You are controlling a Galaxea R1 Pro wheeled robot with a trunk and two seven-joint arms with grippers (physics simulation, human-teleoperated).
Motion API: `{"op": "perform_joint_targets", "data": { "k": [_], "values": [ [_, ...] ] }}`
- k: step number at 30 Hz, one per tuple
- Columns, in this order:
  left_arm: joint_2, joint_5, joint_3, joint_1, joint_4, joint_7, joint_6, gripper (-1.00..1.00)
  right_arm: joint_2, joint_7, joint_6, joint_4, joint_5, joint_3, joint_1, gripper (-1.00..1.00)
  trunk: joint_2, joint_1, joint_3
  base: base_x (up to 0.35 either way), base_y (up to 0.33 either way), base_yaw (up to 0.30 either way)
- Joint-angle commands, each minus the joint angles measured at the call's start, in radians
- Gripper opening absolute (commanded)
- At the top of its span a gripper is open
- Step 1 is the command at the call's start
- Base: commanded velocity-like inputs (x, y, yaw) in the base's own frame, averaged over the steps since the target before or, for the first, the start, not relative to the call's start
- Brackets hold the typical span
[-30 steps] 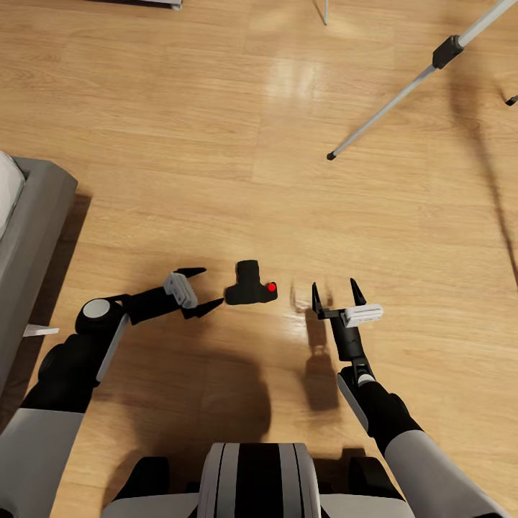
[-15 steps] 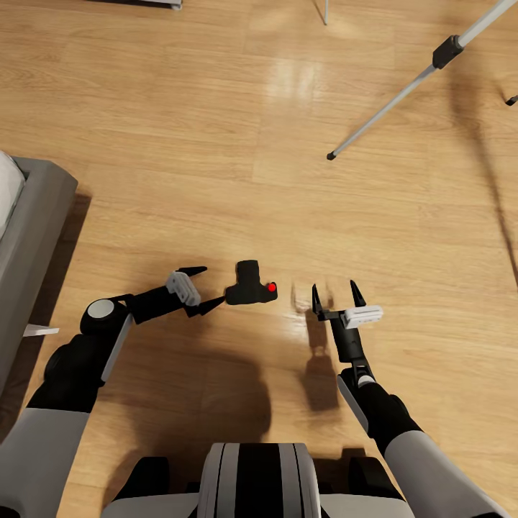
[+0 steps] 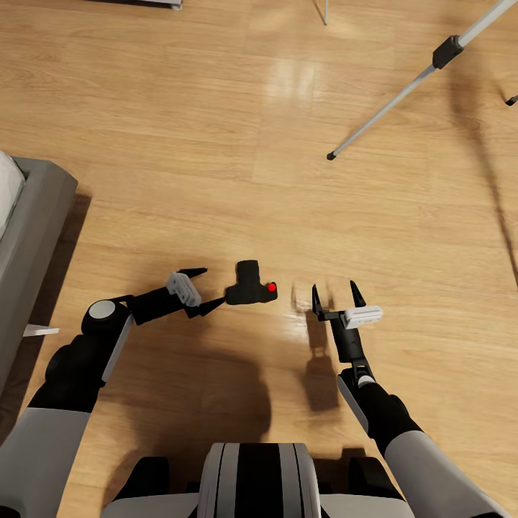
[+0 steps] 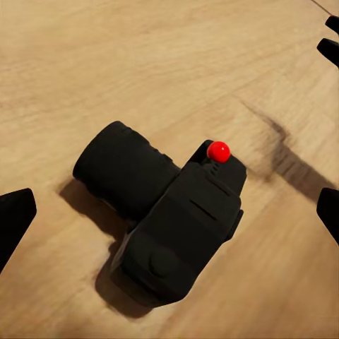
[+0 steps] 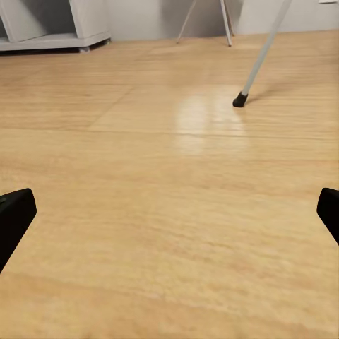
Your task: Attach the digital camera to the camera tripod in the bedroom.
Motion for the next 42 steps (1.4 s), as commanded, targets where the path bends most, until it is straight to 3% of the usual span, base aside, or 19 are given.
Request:
{"op": "perform_joint_targets", "data": {
  "k": [1,20,29,42],
  "values": [
    [0.0,-0.001,0.0,0.0,-0.001,-0.003,0.009,1.0,-0.001,-0.001,-0.003,0.0,-0.01,0.006,-0.001,1.0,0.0,0.0,0.0,0.0,0.0,0.0],
    [0.002,-0.002,-0.013,0.0,0.008,-0.021,0.006,1.0,-0.001,-0.001,-0.003,0.0,-0.01,0.006,-0.001,1.0,0.0,0.0,0.0,0.0,0.0,0.0],
    [0.008,-0.003,-0.029,0.0,0.075,-0.022,0.001,1.0,-0.001,-0.001,-0.003,0.001,-0.01,0.006,-0.001,1.0,0.0,0.0,0.0,0.0,0.0,0.0],
    [0.01,-0.004,-0.031,-0.001,0.124,-0.022,-0.106,1.0,-0.001,-0.001,-0.003,0.002,-0.01,0.006,-0.001,1.0,0.0,0.0,0.0,0.0,0.0,0.0]
  ]
}}
